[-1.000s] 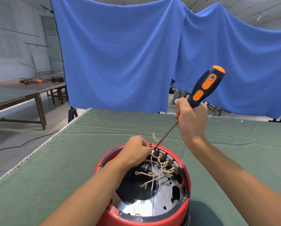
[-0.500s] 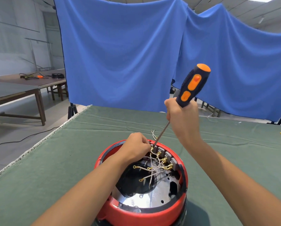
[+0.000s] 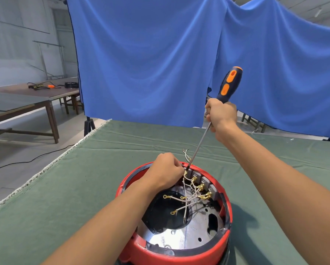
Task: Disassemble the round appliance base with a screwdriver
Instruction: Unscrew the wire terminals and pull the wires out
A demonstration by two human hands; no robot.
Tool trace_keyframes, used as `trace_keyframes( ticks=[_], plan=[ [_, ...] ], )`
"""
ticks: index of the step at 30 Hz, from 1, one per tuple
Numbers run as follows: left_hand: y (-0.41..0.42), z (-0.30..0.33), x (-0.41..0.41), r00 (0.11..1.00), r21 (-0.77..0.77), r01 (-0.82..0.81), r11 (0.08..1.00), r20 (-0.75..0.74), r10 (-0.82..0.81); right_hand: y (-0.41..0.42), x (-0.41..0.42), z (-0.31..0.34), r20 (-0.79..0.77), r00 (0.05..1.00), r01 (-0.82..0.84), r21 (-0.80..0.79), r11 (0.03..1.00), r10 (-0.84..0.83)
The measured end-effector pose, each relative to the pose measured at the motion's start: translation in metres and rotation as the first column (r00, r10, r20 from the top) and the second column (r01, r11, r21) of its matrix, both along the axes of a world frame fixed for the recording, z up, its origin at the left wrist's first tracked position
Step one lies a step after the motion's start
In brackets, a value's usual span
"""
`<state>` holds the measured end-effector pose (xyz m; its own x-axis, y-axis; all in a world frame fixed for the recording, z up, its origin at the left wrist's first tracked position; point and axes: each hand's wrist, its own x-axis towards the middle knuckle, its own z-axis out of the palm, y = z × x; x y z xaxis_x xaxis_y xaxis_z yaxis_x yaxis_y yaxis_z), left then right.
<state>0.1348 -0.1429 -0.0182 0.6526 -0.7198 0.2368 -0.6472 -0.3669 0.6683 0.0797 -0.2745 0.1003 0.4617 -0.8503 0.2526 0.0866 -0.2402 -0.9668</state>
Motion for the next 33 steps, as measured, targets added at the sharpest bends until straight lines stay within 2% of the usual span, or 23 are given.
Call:
trace_keyframes(
  ticks=[4,7,13,17,20,23,27,33],
  plan=[
    [0.000,-0.001,0.001,1.000,-0.006,0.013,1.000,-0.024,-0.013,-0.002,0.003,0.001,-0.031,1.000,0.001,0.057,0.998,0.000],
    [0.001,-0.002,0.000,1.000,-0.005,0.018,1.000,-0.026,-0.018,0.001,-0.005,0.001,0.017,1.000,-0.011,0.053,0.999,0.010],
    [0.002,0.006,-0.003,1.000,0.000,0.011,1.000,-0.005,-0.011,0.037,-0.048,-0.014,0.234,0.967,-0.037,-0.251,0.967,0.098],
    [0.003,0.008,-0.007,1.000,-0.005,0.010,1.000,-0.005,-0.010,0.055,-0.053,-0.014,0.166,0.980,-0.033,-0.412,0.911,0.110],
    [0.005,0.007,-0.009,1.000,-0.036,0.010,0.999,-0.025,-0.011,0.056,-0.045,-0.007,0.064,0.990,-0.085,-0.437,0.896,0.125],
    [0.004,0.006,-0.007,0.999,-0.043,0.020,0.999,-0.028,-0.022,0.046,-0.034,0.000,0.024,0.989,-0.129,-0.362,0.923,0.148],
    [0.002,0.004,-0.003,0.998,-0.020,0.017,1.000,-0.052,-0.018,0.020,-0.016,0.005,-0.007,0.995,-0.103,-0.137,0.985,0.103],
    [-0.002,0.001,-0.001,1.000,-0.011,0.003,1.000,-0.024,-0.003,-0.010,0.001,-0.006,0.029,0.997,-0.077,0.064,0.995,0.076]
  ],
)
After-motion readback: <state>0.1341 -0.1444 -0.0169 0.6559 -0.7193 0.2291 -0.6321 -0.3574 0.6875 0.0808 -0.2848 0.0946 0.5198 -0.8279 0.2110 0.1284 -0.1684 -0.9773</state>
